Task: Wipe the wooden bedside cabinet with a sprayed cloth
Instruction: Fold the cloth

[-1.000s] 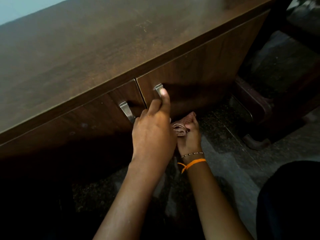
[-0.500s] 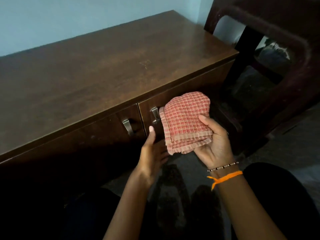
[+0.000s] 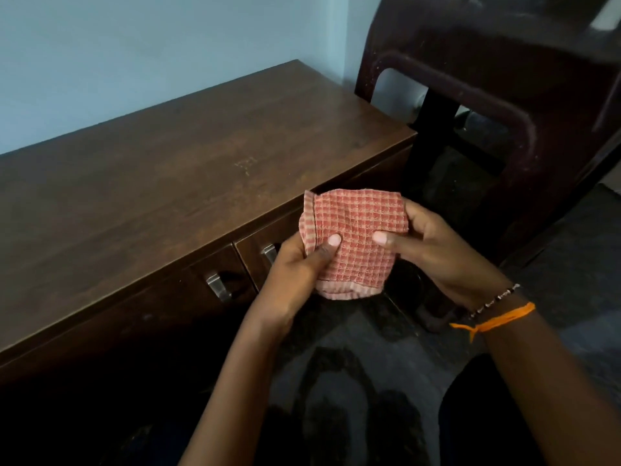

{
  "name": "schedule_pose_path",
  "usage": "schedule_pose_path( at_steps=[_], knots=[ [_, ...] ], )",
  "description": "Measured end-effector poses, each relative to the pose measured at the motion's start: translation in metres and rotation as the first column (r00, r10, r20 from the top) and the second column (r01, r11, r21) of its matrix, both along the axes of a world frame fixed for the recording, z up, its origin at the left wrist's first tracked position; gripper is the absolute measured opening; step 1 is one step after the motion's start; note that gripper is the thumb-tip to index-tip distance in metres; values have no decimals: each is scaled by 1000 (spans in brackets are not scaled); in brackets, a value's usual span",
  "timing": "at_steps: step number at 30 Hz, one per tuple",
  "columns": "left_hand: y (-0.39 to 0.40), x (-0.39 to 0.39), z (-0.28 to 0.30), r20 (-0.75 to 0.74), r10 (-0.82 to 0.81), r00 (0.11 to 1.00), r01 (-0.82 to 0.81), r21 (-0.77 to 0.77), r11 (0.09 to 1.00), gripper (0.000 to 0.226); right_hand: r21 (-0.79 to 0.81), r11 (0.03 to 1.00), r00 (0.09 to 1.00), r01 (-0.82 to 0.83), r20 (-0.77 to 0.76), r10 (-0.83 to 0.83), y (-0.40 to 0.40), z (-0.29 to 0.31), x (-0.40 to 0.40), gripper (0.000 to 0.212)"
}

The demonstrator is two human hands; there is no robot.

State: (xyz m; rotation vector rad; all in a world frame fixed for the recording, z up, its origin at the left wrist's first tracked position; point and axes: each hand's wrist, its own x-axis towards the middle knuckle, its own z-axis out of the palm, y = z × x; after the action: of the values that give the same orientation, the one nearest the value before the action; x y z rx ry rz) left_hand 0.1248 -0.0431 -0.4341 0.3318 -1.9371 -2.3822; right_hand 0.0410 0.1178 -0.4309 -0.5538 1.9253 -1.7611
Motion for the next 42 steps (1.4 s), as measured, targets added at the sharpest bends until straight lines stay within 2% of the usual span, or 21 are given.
schedule_pose_path(
  at_steps=[2,4,8,10,12,14,17,19,21,22,23,26,28,30,31,32,34,35,37,39,42],
  knots=[
    [-5,-12,13,7,-62,998,62,-80,995,18,-54,998,999,29,24,-27,-2,3,-6,33],
    [-6,-26,22,34,-107,994,110,-100,989,18,-36,994,993,107,-43,-109,-6,6,-16,29],
    [-4,-41,37,144,-83,986,72,77,994,24,152,954,946,258,-241,-217,-12,21,-24,24],
    [-3,-40,46,218,-91,972,51,181,982,34,213,935,939,285,-260,-227,-11,34,-24,19],
    [-4,-37,58,258,-108,960,22,314,949,48,171,934,945,313,-157,-288,-11,55,-23,18],
    [-6,-33,73,261,-131,956,1,445,896,54,93,938,938,335,58,-341,-11,79,-22,18],
    [-9,-25,93,265,-155,952,-11,536,844,52,31,982,870,185,459,-179,-5,111,-18,29],
    [-6,-19,113,327,-168,930,-8,476,879,50,-14,992,841,129,531,-102,0,133,-10,37],
    [-4,-11,141,444,-80,893,-30,235,972,56,26,981,889,190,420,-184,1,156,3,38],
    [-2,-6,152,484,4,875,-68,114,991,62,86,967,924,241,284,-256,0,164,9,39],
    [1,1,165,493,32,869,-83,81,993,65,150,950,949,274,117,-292,-3,175,18,41],
    [22,24,213,416,-168,893,-13,398,917,53,247,947,961,206,-235,-148,-11,209,49,51],
    [35,41,239,394,-156,906,-39,444,895,51,330,942,967,61,-254,27,-10,235,71,53],
    [41,53,261,435,-67,898,-146,437,888,47,291,955,996,-51,-52,69,1,269,84,45],
    [42,60,272,469,-25,883,-213,447,869,42,237,971,999,-20,47,9,9,284,88,41],
    [42,68,283,505,7,863,-277,461,843,38,209,973,993,97,44,-108,18,298,91,39],
    [40,76,307,552,26,833,-363,512,778,35,277,889,928,365,-36,-370,36,319,94,34],
    [38,78,320,564,19,825,-377,526,762,35,310,861,907,404,-14,-421,42,329,94,30],
    [35,81,346,563,-14,826,-362,549,753,32,276,917,892,287,272,-361,46,349,99,35],
    [32,82,371,549,-68,833,-325,585,743,35,95,988,782,120,605,-153,48,375,102,57],
    [29,78,398,537,-164,827,-239,602,762,43,5,1000,711,-16,703,8,43,403,106,58]
  ],
)
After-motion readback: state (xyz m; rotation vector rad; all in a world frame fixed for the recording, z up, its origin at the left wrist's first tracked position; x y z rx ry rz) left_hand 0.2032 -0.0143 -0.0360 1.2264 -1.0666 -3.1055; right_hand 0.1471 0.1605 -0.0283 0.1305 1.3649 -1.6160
